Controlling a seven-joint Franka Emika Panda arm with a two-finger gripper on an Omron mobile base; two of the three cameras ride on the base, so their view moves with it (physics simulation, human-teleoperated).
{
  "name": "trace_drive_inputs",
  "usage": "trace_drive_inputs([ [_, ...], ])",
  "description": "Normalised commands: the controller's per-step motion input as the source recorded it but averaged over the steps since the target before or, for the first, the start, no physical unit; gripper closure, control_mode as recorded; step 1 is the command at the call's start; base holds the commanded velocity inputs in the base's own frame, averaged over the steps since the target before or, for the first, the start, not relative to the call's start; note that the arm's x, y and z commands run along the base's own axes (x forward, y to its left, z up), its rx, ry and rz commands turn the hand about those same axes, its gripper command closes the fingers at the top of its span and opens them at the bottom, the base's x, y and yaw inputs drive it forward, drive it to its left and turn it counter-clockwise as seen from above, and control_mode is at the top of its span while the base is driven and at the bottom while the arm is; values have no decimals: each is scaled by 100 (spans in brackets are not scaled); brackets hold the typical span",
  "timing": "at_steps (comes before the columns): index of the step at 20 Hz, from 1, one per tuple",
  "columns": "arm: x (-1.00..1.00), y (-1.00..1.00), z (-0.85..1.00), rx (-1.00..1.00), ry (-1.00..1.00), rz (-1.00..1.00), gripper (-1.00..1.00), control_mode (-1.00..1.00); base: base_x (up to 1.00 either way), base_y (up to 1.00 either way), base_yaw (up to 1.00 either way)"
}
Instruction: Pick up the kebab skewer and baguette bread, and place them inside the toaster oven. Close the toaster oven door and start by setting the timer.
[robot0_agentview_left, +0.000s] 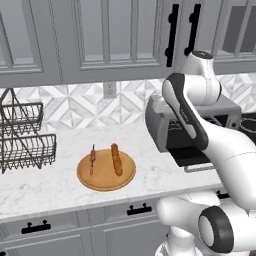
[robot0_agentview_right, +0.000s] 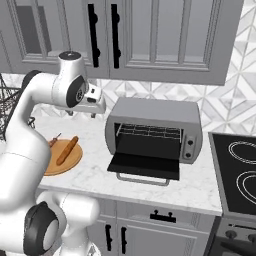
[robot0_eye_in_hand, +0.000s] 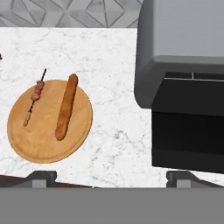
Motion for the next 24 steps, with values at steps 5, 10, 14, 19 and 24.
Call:
trace_drive_inputs([
  [5,0,0,0,0,0,0,-100,100,45,-1,0],
  [10,0,0,0,0,0,0,-100,100,32,0,-11],
  [14,0,0,0,0,0,0,-100,100,29,0,-11],
  [19,0,0,0,0,0,0,-100,100,39,0,-5],
  [24,0,0,0,0,0,0,-100,100,9,-1,0],
])
